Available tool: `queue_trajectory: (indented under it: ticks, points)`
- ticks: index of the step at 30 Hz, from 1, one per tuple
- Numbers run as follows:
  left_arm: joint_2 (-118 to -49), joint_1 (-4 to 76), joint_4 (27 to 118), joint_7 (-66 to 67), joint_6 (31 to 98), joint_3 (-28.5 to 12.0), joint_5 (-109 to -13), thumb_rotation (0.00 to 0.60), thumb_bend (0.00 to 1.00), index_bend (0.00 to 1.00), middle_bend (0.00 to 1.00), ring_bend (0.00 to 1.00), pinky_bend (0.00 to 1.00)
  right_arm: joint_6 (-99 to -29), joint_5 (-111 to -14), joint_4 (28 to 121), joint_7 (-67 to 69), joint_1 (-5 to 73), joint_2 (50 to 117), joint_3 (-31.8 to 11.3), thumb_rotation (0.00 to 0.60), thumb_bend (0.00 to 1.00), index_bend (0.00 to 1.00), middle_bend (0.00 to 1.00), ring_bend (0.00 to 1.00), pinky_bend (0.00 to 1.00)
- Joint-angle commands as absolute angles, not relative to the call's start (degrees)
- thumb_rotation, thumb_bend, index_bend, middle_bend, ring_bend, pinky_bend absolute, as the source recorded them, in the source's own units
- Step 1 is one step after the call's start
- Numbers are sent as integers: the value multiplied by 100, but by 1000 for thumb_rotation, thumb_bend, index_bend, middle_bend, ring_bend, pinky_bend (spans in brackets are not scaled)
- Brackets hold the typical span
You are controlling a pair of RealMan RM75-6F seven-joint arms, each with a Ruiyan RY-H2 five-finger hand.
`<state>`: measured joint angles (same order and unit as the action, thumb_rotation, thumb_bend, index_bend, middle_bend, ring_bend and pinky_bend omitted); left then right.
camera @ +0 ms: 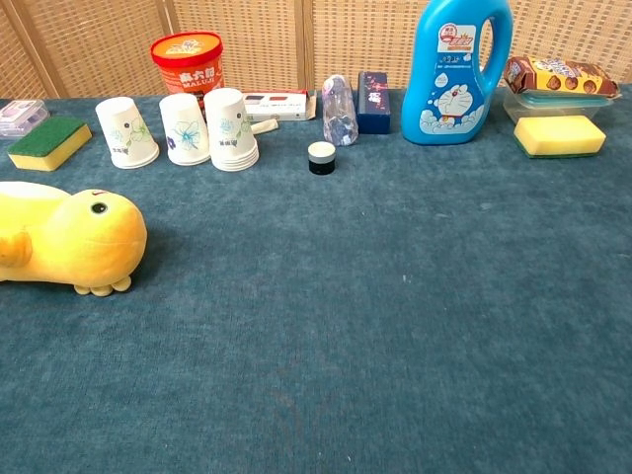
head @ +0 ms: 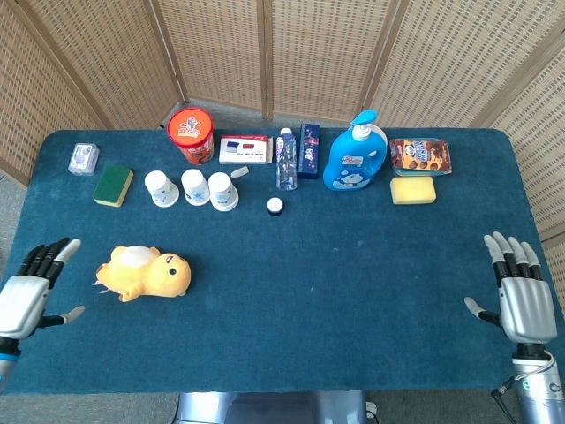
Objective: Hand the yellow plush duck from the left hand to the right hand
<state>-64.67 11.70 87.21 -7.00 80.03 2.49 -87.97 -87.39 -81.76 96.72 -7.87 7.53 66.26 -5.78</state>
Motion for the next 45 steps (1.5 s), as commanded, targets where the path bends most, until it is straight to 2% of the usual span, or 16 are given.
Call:
queue_trajectory:
  ticks: [1,9,25,27,30,32,34,37,39,45]
  points:
    - [-6558,1400,8747,-445,7564,169,-8613,600,0,0,0,0,0,-8686,-8176,9694,-766,767,6622,-582,600,0,0,0,0,0]
    - [-6868,1747,8553,-87,6757,-34,-8063,600,0,0,0,0,0,-8551,-8033,9786,-584,772,6544,-648,600,0,0,0,0,0]
    - [-7335,2191,7894,326,6043,-156,-7840,600,0,0,0,0,14,-8521,-8044,9840,-588,745,6513,-669,600,0,0,0,0,0]
    - [-7394,2260,7850,344,6007,-177,-7883,600,0,4,0,0,94,-8519,-8062,9850,-582,744,6513,-667,600,0,0,0,0,0]
    - [-7518,2323,7749,475,6015,-216,-7893,600,0,123,56,42,320,-8522,-8078,9860,-561,738,6506,-670,600,0,0,0,0,0]
    - [-7658,2328,7637,725,6102,-261,-7841,600,0,220,166,141,433,-8514,-8087,9871,-528,736,6495,-671,600,0,0,0,0,0]
    - [-7792,2328,7565,931,6169,-278,-7811,600,0,345,326,293,547,-8492,-8102,9879,-494,738,6484,-662,600,0,0,0,0,0]
    - [-7909,2311,7508,1075,6220,-281,-7764,600,0,497,491,440,647,-8430,-8129,9913,-391,745,6455,-638,600,0,0,0,0,0]
    - [-7955,2290,7495,1112,6255,-291,-7725,600,0,558,556,496,690,-8397,-8142,9927,-326,748,6426,-629,600,0,0,0,0,0]
    - [-7978,2254,7451,669,6498,-301,-7959,600,15,638,634,568,765,-8312,-8209,9981,-195,752,6377,-576,600,0,0,0,0,0]
